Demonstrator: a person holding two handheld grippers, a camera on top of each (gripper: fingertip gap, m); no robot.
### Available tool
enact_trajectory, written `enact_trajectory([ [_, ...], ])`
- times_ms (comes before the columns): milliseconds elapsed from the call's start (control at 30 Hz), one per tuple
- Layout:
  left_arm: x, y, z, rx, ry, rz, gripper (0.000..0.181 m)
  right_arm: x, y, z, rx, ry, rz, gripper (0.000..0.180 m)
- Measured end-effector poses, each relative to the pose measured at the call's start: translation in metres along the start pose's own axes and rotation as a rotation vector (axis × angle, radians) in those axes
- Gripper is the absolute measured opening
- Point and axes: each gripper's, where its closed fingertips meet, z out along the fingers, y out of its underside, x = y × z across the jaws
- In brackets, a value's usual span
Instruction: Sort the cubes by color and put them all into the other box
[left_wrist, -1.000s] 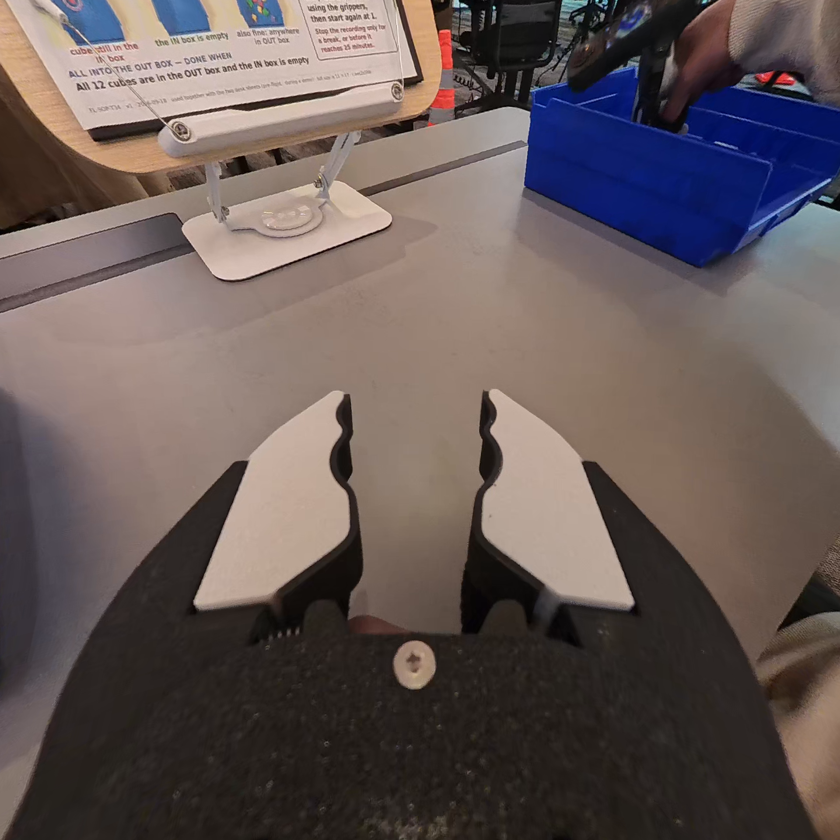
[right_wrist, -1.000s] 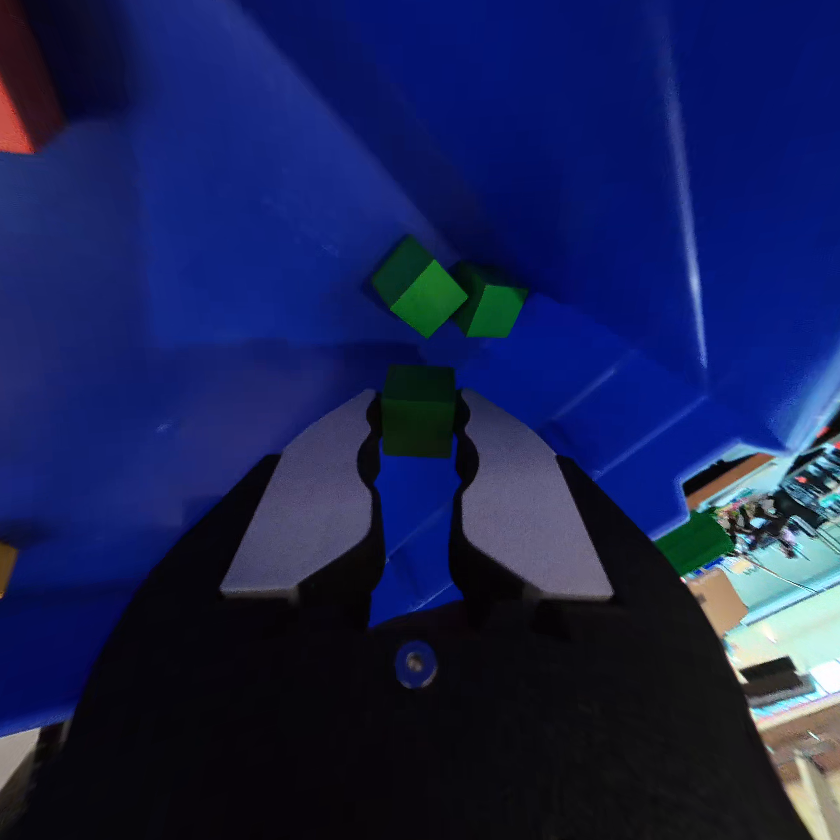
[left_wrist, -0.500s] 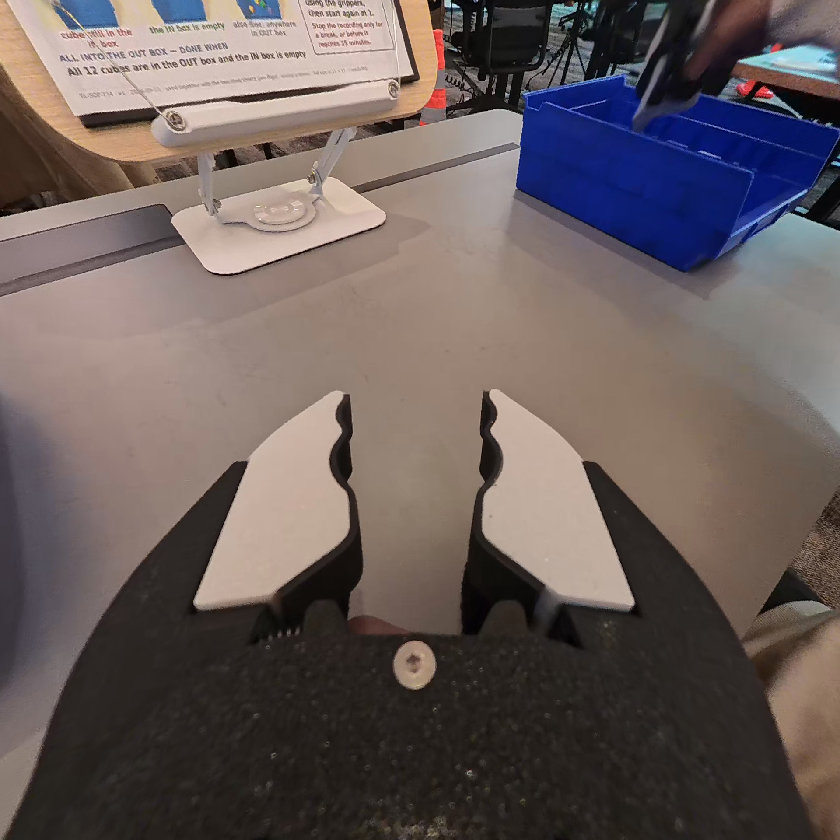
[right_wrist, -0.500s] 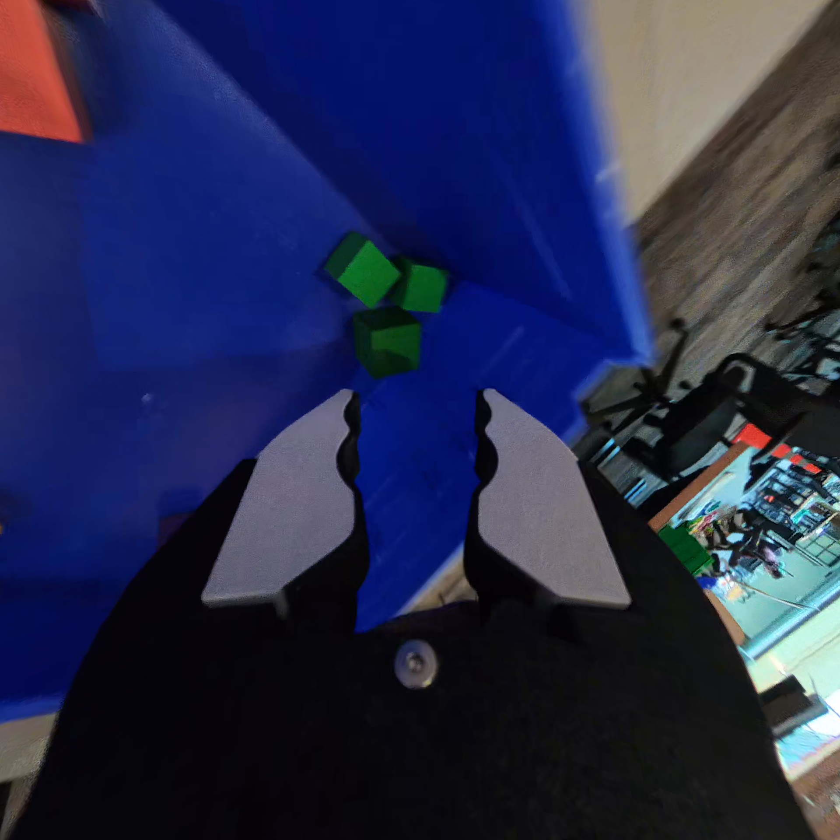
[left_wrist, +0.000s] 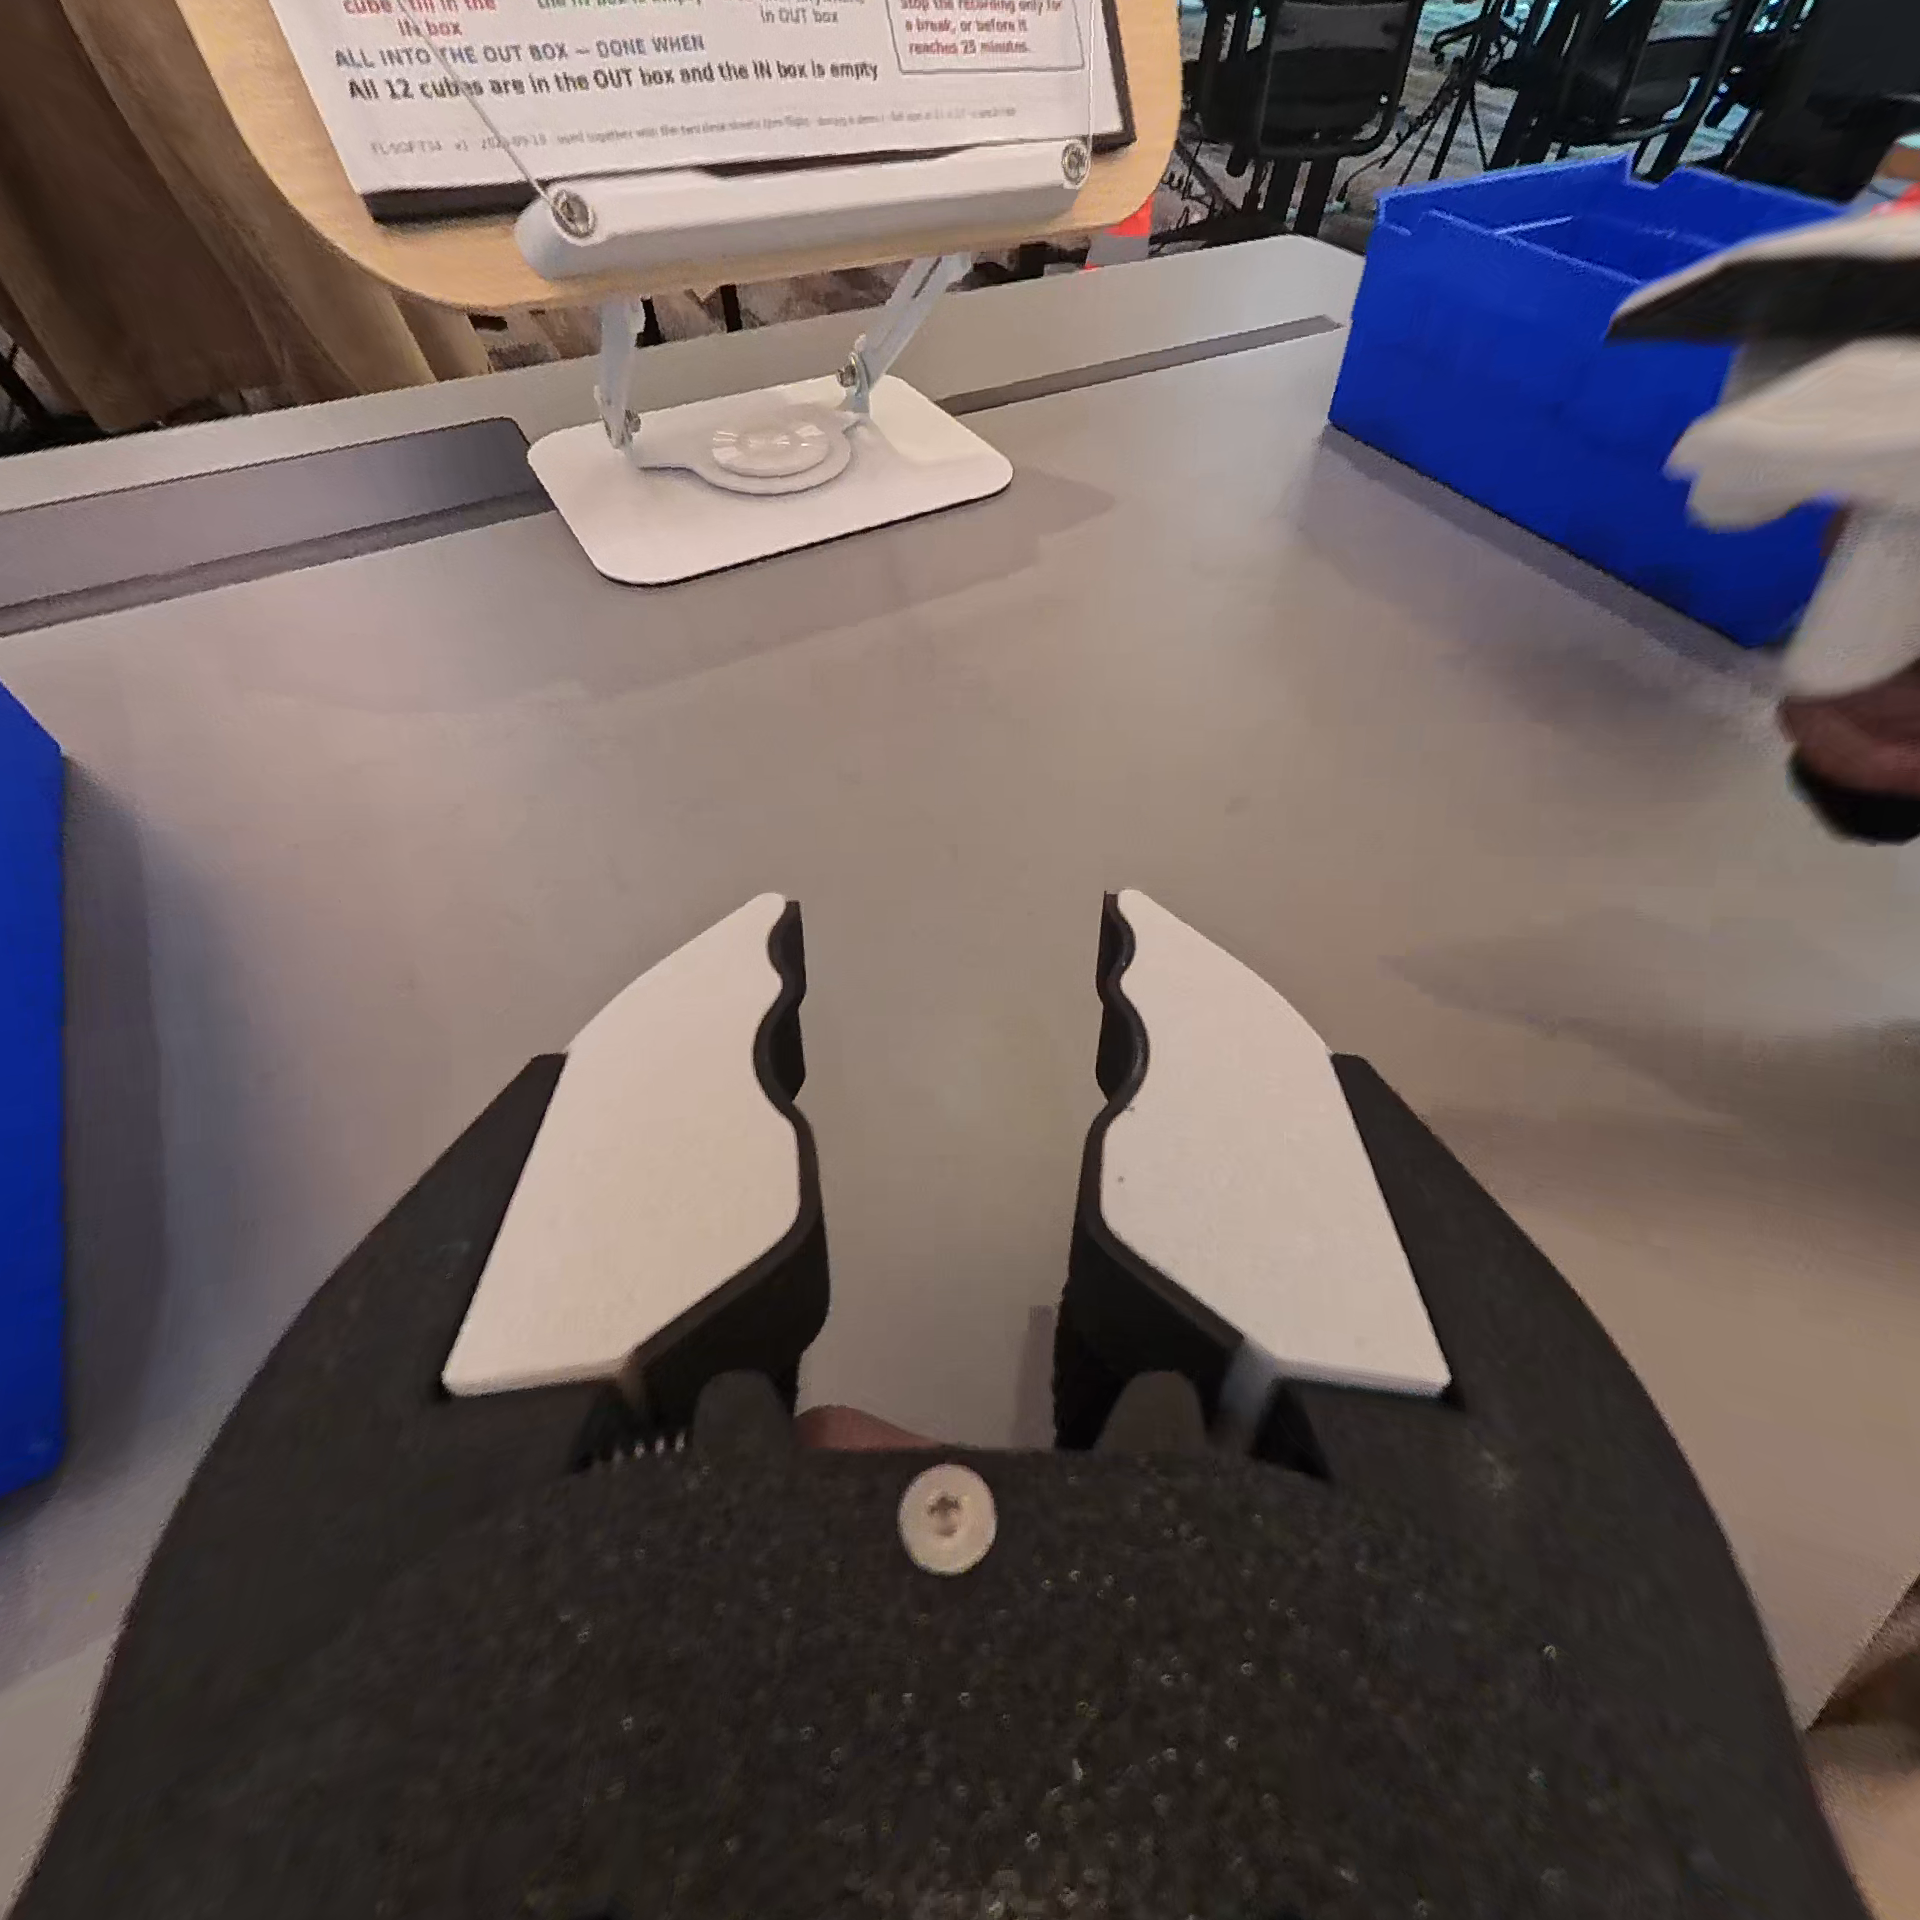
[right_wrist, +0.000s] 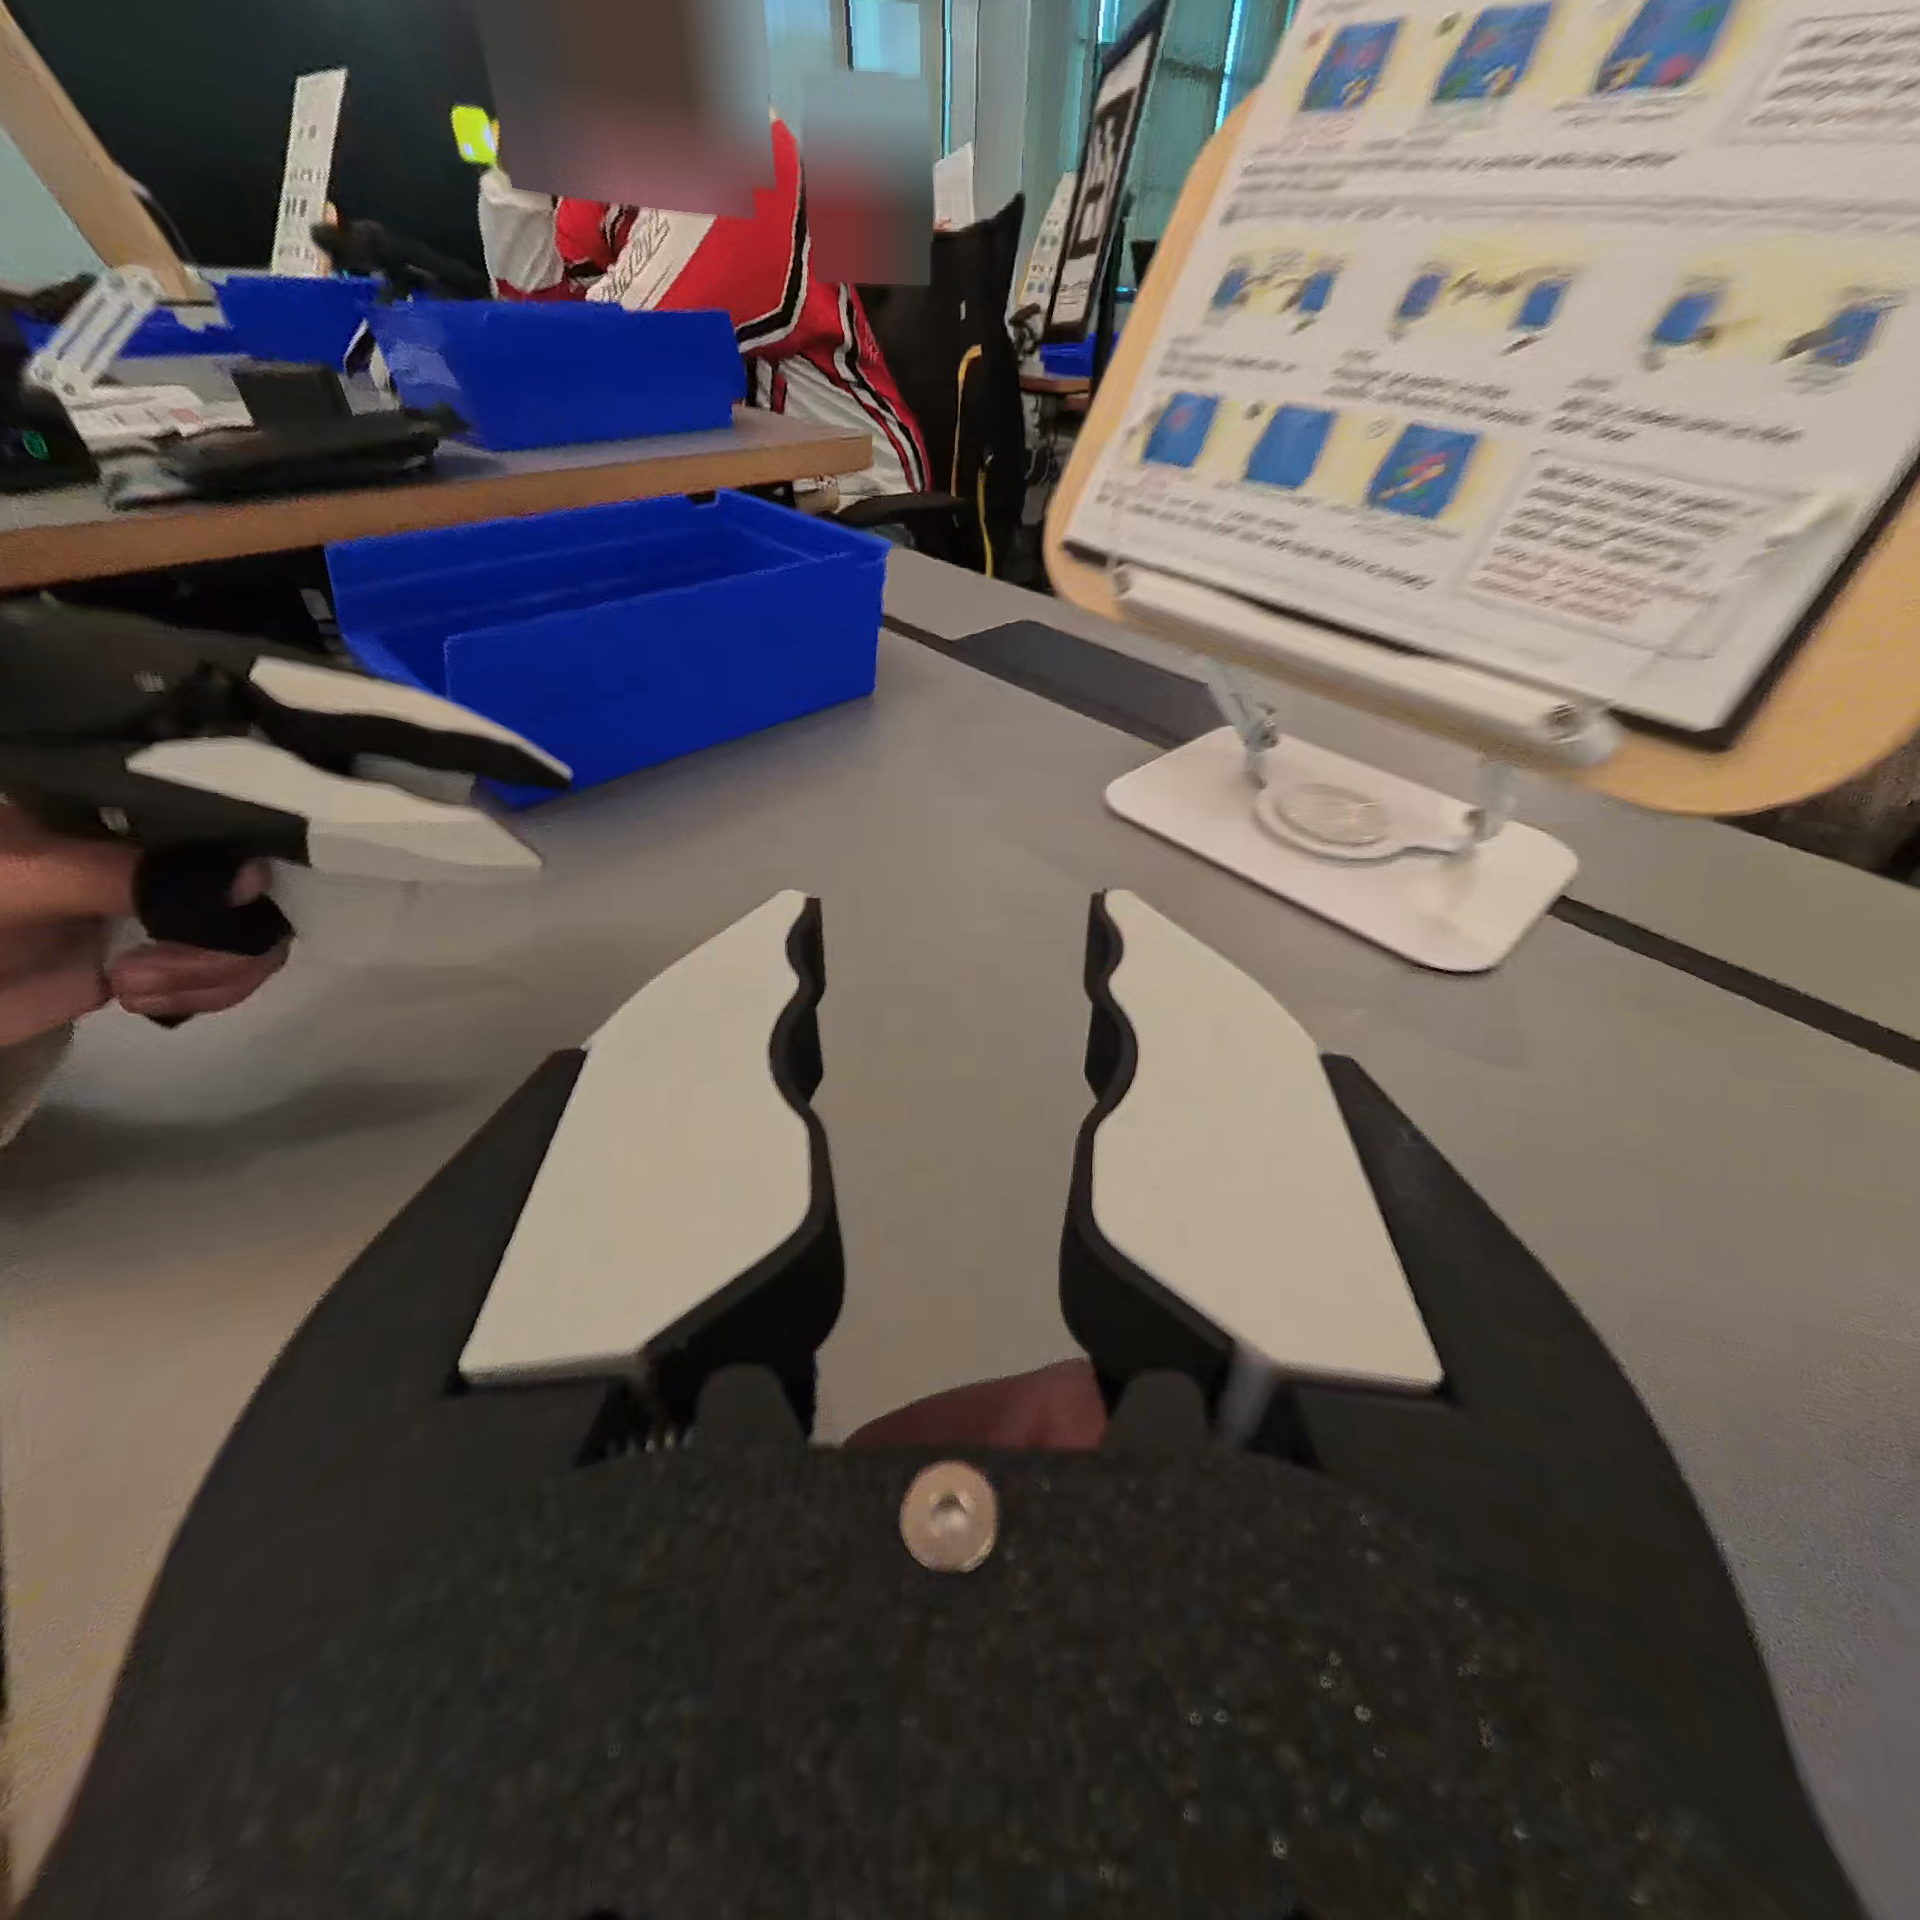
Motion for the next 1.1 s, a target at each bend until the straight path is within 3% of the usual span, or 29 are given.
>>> enact_trajectory([
  [133, -0.002, 0.014, 0.005, -0.047, 0.020, -0.028, 0.054, -0.038, 0.026, 0.024, 0.013, -0.011, -0.100, 0.048],
  [267, -0.004, 0.023, 0.005, -0.085, 0.043, -0.044, 0.054, -0.040, 0.035, 0.027, 0.045, -0.005, -0.075, 0.046],
  [400, -0.008, 0.004, -0.018, -0.079, 0.086, -0.075, 0.054, -0.034, 0.045, 0.025, 0.044, 0.005, -0.066, 0.045],
  [500, -0.060, -0.041, -0.061, -0.009, -0.027, -0.094, 0.047, -0.035, 0.045, 0.024, 0.049, -0.001, -0.061, 0.044],
  [600, -0.145, -0.072, -0.082, -0.069, -0.165, -0.141, 0.045, -0.038, 0.048, 0.026, 0.030, -0.019, -0.060, 0.044],
  [700, -0.232, -0.073, -0.054, -0.198, -0.244, -0.203, 0.048, -0.040, 0.047, 0.028, 0.029, -0.030, -0.055, 0.044],
  [800, -0.301, -0.038, 0.002, -0.395, -0.289, -0.270, 0.049, -0.040, 0.050, 0.028, 0.020, -0.033, -0.052, 0.044],
  [933, -0.356, 0.004, 0.062, -0.557, -0.346, -0.274, 0.048, -0.040, 0.052, 0.029, 0.008, -0.027, -0.076, 0.044],
  [1100, -0.381, 0.025, 0.095, -0.633, -0.379, -0.240, 0.048, -0.038, 0.053, 0.028, 0.004, -0.026, -0.068, 0.044],
])
